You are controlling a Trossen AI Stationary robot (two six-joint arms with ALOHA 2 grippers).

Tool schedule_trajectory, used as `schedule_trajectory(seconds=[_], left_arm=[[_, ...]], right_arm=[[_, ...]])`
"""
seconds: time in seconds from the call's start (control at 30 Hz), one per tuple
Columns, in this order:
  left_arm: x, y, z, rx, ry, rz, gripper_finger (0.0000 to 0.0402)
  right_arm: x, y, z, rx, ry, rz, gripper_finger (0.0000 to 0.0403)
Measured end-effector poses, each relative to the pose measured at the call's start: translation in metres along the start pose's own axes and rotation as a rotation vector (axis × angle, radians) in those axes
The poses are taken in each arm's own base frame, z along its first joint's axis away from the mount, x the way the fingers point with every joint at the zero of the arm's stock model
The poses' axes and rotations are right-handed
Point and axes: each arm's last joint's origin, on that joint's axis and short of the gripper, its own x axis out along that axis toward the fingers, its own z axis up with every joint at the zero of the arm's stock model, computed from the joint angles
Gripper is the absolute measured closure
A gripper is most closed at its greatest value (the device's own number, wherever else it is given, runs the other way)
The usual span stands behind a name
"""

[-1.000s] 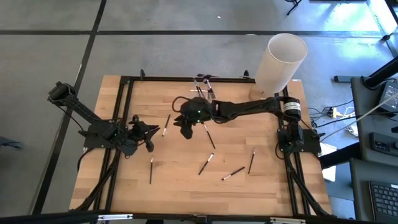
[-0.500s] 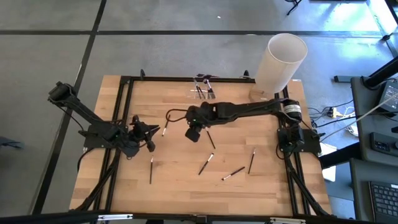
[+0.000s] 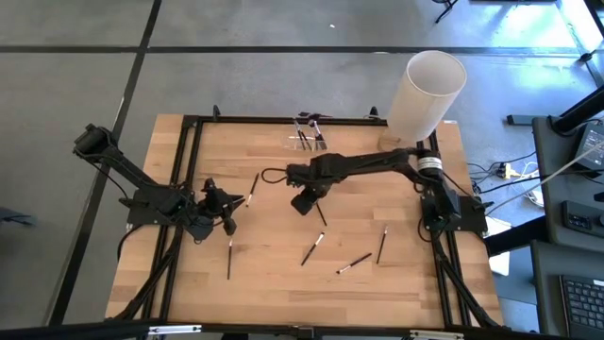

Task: Put items in baskets/containers
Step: Put the black eyeshadow brush into the transparent organizer

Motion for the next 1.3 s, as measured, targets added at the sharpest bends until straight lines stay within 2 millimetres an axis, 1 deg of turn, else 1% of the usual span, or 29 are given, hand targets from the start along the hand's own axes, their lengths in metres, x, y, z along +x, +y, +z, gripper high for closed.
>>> schedule_trajectory(seconds=[0.1,0.17,0.37,0.53,0.63,0.8,0.87,0.93,1.07,1.13,1.2,1.27,1.3], left_arm=[[0.000,0.000,0.000,0.007,0.002,-0.001,0.0354],[0.000,0.000,0.000,0.017,0.007,-0.006,0.0354],[0.000,0.000,-0.001,0.023,0.011,-0.005,0.0354],[0.000,0.000,0.000,0.023,0.003,0.002,0.0354],[0.000,0.001,0.000,0.022,-0.002,0.007,0.0354],[0.000,0.000,0.000,0.020,-0.003,0.006,0.0354],[0.000,0.000,0.000,0.019,-0.002,0.005,0.0354],[0.000,0.000,0.000,0.019,0.003,0.000,0.0354],[0.000,0.000,0.000,0.019,0.006,-0.003,0.0354],[0.000,0.000,0.000,0.019,0.006,-0.003,0.0354],[0.000,0.000,0.000,0.019,0.003,-0.001,0.0354],[0.000,0.000,0.000,0.019,0.002,0.001,0.0354],[0.000,0.000,0.000,0.018,0.001,0.001,0.0354]], right_arm=[[0.008,-0.003,0.004,0.018,0.027,0.030,0.0295],[0.018,-0.003,0.006,0.023,0.042,0.036,0.0295],[0.042,-0.006,0.003,0.027,0.114,-0.027,0.0295],[0.050,-0.003,-0.002,-0.007,0.129,-0.070,0.0296],[0.051,0.000,-0.005,-0.034,0.124,-0.068,0.0315],[0.052,0.002,-0.006,-0.053,0.124,-0.067,0.0384],[0.052,0.002,-0.006,-0.056,0.122,-0.066,0.0390],[0.052,0.002,-0.005,-0.056,0.120,-0.063,0.0384],[0.042,0.007,0.002,-0.081,0.095,-0.051,0.0385],[0.032,0.014,0.016,-0.094,0.013,0.001,0.0392],[0.015,0.018,0.030,-0.110,-0.049,0.032,0.0397],[-0.008,0.021,0.051,-0.132,-0.201,0.056,0.0397],[-0.018,0.021,0.061,-0.139,-0.276,0.041,0.0397]])
